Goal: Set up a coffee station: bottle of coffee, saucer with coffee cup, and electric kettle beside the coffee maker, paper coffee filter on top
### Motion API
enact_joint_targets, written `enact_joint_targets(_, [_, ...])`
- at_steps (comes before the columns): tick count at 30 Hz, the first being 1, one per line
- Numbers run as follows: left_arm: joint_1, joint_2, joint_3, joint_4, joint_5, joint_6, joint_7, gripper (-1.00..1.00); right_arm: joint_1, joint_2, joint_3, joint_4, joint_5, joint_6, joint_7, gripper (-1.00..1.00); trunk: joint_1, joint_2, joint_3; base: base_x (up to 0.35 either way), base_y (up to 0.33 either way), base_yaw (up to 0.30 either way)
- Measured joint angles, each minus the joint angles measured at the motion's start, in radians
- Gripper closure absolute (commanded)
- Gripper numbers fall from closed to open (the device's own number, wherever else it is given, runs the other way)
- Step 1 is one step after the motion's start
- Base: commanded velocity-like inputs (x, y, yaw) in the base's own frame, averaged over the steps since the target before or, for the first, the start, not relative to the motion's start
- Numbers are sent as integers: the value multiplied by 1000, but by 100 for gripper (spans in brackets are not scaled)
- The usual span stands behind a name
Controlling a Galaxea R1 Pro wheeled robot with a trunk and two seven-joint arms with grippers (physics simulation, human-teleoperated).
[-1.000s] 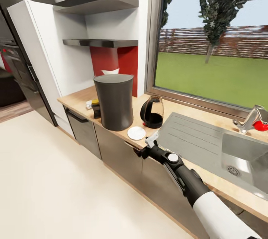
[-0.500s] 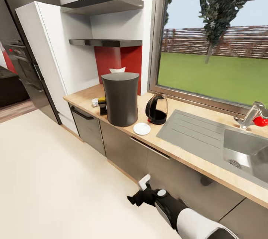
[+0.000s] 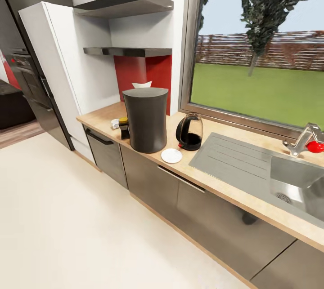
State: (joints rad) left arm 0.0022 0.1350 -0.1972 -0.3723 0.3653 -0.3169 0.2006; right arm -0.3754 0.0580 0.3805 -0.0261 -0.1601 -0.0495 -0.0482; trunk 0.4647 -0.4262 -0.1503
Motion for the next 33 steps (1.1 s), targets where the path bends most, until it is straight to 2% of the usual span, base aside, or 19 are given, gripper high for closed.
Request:
enact_joint_targets(3, [1,-2,-12,0,-1,-1,-1,-100,16,-3,1,-1,-22,-3,0,-100,0,0,0,0,0,0])
enact_joint_targets(9, [0,2,-24,0,0,3,-1,-100,20,-3,0,-1,-30,-1,-4,-100,0,0,0,135,145,0])
enact_joint_targets(25, [-1,6,-24,28,0,1,-2,-100,21,7,1,-2,-32,-2,1,-100,0,0,0,49,322,-10])
enact_joint_targets(28, [-1,8,-24,28,0,1,-2,-100,21,-1,-1,-1,-32,-3,-2,-100,0,0,0,0,335,-149])
enact_joint_targets(31, [-1,9,-24,27,0,1,-2,-100,23,-29,-6,0,-34,-2,-5,-100,0,0,0,0,335,-177])
enact_joint_targets(33, [-2,10,-23,28,0,2,-2,-100,24,-36,-17,0,-41,-2,-5,-100,0,0,0,8,335,-184])
